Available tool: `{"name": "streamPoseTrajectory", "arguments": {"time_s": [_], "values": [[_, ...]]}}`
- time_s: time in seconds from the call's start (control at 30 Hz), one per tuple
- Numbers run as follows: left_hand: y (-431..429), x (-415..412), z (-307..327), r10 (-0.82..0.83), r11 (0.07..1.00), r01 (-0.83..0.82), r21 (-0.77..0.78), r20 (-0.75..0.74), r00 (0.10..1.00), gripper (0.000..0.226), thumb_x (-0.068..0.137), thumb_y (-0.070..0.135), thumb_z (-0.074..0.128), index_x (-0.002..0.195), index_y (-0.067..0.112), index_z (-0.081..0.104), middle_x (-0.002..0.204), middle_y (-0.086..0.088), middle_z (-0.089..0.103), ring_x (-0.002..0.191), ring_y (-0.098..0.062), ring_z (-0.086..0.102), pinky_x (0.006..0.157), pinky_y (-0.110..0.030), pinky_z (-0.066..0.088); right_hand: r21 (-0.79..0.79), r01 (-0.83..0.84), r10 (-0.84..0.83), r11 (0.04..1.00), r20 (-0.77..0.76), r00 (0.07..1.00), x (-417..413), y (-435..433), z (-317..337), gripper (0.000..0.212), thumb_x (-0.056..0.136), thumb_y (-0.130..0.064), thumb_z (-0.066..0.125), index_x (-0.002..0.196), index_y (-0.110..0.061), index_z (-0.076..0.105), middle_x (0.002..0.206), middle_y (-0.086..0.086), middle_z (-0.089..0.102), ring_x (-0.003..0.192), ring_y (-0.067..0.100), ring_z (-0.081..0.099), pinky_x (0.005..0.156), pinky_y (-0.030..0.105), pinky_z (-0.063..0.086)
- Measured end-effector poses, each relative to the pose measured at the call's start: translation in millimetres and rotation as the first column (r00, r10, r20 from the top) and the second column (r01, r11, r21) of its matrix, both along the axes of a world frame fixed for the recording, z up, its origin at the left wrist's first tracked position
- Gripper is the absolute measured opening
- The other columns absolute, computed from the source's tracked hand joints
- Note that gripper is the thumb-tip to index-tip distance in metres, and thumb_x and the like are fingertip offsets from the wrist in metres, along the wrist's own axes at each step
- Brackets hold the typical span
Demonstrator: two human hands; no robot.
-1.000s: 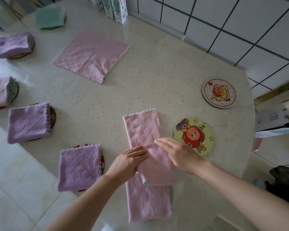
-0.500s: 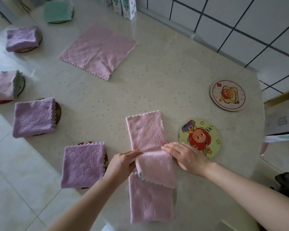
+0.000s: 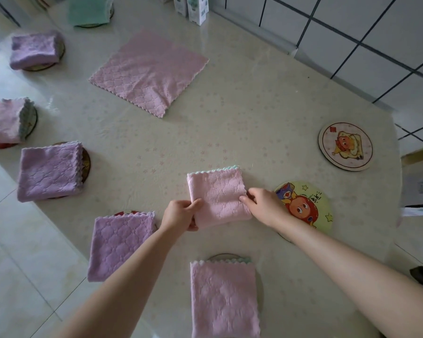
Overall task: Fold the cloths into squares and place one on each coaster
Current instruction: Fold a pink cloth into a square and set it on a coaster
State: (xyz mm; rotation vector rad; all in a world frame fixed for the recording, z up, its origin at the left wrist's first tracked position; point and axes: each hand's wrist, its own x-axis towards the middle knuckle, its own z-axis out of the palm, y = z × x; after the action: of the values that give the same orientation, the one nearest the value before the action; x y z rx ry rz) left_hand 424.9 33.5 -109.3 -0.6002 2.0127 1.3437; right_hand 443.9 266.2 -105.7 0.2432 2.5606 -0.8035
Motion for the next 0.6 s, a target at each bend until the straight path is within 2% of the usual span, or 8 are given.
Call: {"name": "streamPoseTrajectory", "arguments": {"time_s": [0.23,0.33,0.43,0.53,0.6], "values": [[0.8,1.0,-1.1,0.013,1.000,-0.013,-0.002,-0.011,1.000,0.038,0.087,0.032,0.067,0.075,-0.004,0.070,0.068,-0.020,0.065,0.058,-0.031,0.066,0.062,-0.051,0.059,0.022,0.051,-0.053,0.998,0.085,0.995,-6.1,-2.0,0.7,0.043,0.088,-0.037,0.053,0.056,-0.016,0.035,0.057,0.003,0.043,0.065,0.030,0.051,0.056,0.032,0.034],[0.6,2.7,-0.7,-0.021,0.999,0.019,-0.046,-0.040,0.999,0.038,0.082,0.036,0.070,0.064,0.003,0.068,0.060,-0.013,0.065,0.055,-0.029,0.067,0.061,-0.051,0.059,0.018,0.106,-0.107,0.994,0.102,0.989,-7.0,-5.9,6.6,0.048,0.086,-0.048,0.053,0.054,-0.015,0.037,0.054,0.001,0.046,0.061,0.028,0.052,0.053,0.031,0.033],[1.7,5.5,6.6,-0.132,0.985,0.123,-0.121,-0.065,0.989,0.041,0.064,0.053,0.073,0.068,0.012,0.071,0.060,-0.002,0.069,0.059,-0.021,0.069,0.063,-0.045,0.060,0.058,0.126,-0.133,0.990,0.154,0.979,-15.1,-15.6,12.1,0.059,0.083,-0.066,0.044,0.053,-0.016,0.039,0.054,0.000,0.047,0.058,0.023,0.050,0.055,0.031,0.036],[2.0,8.4,12.4,-0.223,0.959,0.209,-0.193,-0.053,0.973,0.049,0.049,0.060,0.072,0.072,0.016,0.071,0.063,0.002,0.070,0.063,-0.017,0.069,0.062,-0.040,0.057,0.119,0.148,-0.167,0.982,0.179,0.970,-21.4,-20.9,11.9,0.058,0.086,-0.065,0.042,0.055,-0.016,0.038,0.056,0.001,0.047,0.062,0.026,0.053,0.053,0.029,0.035],[1.8,8.7,12.5,-0.214,0.960,0.201,-0.195,-0.046,0.976,0.055,0.044,0.061,0.071,0.073,0.015,0.071,0.063,0.001,0.070,0.063,-0.018,0.069,0.062,-0.040,0.058,0.161,0.160,-0.186,0.974,0.167,0.968,-21.7,-23.1,11.5,0.054,0.088,-0.060,0.044,0.056,-0.017,0.036,0.061,0.003,0.049,0.066,0.027,0.055,0.053,0.028,0.034]]}}
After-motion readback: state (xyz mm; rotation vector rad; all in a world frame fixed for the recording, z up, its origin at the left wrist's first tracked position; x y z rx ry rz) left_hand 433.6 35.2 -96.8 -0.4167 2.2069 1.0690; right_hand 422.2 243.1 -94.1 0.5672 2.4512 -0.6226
